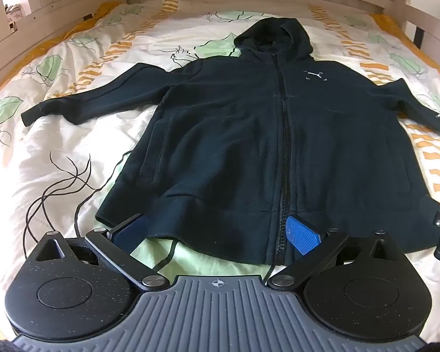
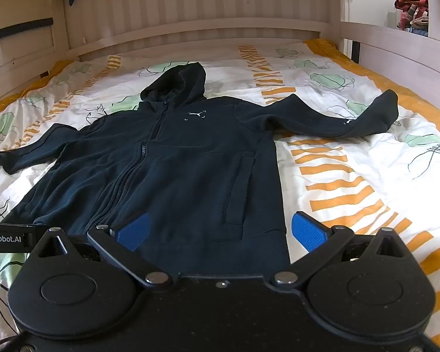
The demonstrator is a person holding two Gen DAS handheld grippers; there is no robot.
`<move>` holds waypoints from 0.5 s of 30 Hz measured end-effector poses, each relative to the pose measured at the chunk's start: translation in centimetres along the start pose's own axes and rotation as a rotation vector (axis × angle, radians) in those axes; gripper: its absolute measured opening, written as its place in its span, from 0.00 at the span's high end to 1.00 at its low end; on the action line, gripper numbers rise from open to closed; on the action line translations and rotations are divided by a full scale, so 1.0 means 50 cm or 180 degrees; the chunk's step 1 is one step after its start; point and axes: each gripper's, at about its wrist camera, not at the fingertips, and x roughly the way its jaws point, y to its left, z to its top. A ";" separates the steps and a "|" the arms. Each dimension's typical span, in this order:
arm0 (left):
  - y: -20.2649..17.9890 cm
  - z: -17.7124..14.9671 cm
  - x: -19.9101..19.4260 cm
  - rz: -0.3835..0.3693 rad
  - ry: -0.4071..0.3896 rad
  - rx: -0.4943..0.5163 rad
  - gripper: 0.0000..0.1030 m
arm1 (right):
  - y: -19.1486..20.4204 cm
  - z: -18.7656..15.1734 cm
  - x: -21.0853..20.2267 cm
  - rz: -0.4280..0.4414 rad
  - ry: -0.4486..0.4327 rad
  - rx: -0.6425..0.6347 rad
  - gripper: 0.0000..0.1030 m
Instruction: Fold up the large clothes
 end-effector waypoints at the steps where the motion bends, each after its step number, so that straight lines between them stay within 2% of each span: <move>1: 0.000 0.000 0.000 0.0005 0.0004 0.0003 0.01 | 0.000 0.000 0.001 0.0000 0.0003 0.0002 0.01; 15: -0.003 -0.002 -0.001 -0.0018 0.0021 -0.0010 0.01 | 0.002 0.005 0.010 0.0006 0.0043 0.0001 0.01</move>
